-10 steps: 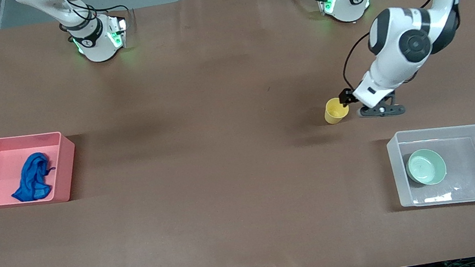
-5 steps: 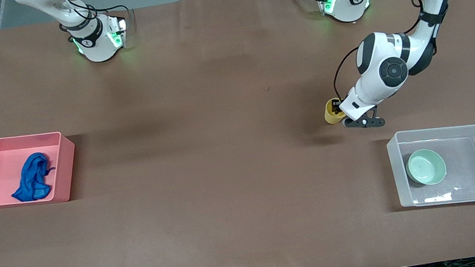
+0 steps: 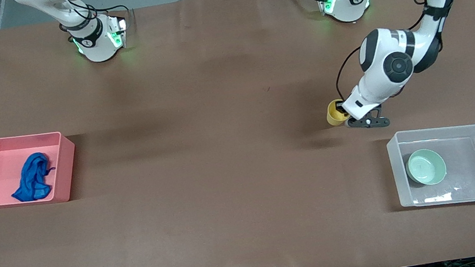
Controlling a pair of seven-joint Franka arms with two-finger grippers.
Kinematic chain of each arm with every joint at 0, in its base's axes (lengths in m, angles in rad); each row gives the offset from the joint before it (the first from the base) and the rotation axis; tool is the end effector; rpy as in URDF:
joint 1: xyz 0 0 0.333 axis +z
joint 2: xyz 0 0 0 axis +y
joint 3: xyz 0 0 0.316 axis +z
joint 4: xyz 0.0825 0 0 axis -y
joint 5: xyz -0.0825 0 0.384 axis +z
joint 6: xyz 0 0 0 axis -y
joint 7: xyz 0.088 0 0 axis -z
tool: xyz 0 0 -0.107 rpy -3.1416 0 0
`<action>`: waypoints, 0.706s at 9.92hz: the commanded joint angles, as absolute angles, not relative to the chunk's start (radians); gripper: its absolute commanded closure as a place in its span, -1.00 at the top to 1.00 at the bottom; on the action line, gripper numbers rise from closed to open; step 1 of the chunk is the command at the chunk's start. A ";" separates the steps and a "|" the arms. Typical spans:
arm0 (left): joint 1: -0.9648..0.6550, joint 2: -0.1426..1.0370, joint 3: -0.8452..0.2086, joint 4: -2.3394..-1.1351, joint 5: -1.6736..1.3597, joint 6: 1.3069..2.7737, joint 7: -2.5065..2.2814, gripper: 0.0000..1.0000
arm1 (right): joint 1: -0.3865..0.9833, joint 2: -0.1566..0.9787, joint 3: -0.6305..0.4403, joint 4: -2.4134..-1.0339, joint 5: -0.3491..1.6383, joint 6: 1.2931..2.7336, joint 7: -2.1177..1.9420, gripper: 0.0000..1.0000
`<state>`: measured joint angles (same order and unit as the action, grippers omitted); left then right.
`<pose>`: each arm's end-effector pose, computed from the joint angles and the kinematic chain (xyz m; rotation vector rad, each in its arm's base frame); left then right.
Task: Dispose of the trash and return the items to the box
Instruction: 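Carry the yellow cup with the left gripper into the bowl in the clear bin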
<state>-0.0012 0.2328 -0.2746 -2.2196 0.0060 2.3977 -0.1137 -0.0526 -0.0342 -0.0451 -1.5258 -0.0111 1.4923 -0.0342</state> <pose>0.5231 -0.1481 0.2706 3.0816 -0.2486 -0.0873 0.5333 -0.0540 0.6573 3.1304 -0.1008 0.0001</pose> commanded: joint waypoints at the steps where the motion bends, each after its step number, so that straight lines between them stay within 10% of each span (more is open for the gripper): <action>1: 0.011 0.265 -0.203 -2.040 0.028 2.297 -0.059 -0.99 | -0.049 -0.051 -0.049 -1.542 -0.023 1.489 -0.046 1.00; 7: 0.038 0.619 0.043 -1.441 -0.102 2.125 0.272 -0.99 | -0.051 -0.051 -0.049 -1.542 -0.021 1.489 -0.044 1.00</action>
